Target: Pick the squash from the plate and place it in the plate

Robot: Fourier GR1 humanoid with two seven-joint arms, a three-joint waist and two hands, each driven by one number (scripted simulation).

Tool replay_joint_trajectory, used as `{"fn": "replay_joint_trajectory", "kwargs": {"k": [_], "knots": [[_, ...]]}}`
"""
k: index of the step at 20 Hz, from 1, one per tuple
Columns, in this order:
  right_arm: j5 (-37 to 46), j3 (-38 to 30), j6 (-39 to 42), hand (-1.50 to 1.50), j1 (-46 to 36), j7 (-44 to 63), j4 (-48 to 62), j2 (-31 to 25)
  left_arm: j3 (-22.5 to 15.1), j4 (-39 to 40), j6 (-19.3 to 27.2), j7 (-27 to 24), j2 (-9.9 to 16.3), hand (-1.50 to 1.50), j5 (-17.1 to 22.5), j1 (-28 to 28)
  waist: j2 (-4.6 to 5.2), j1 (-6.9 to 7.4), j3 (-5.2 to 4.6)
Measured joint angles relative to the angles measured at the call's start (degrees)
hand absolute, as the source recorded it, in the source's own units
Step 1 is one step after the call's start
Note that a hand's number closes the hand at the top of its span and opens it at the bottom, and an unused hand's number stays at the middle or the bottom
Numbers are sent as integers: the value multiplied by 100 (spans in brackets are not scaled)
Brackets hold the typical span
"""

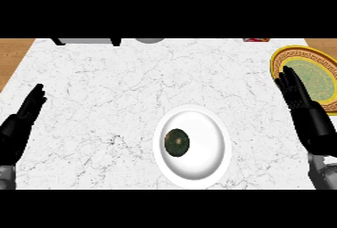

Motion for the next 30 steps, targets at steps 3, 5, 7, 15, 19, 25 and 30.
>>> {"fn": "replay_joint_trajectory", "kwargs": {"k": [3,5,7,15,19,25,30], "knots": [[-28,268,367,150,-386,11,140,198,-10,90,-33,59,-154,0,92,-158,63,78,67],[-224,520,887,150,-682,-9,218,330,-54,198,-9,155,-325,0,172,-302,114,155,91],[113,748,1134,150,-1026,-99,255,165,-130,252,-7,257,-475,0,239,-365,113,247,73],[689,907,1207,-150,-1123,-2045,1939,1012,-316,551,107,676,-1007,0,373,-669,144,177,124],[1374,1234,1380,-150,-1292,-2708,2684,1037,-291,723,131,686,-1114,0,346,-766,123,131,127],[2220,1484,1361,-150,-1553,-2526,2876,1045,-218,635,114,874,-1157,0,304,-787,87,69,124],[2610,1477,1636,-150,-1700,-1761,2367,944,-113,659,42,808,-1201,0,257,-707,73,36,122]]}}
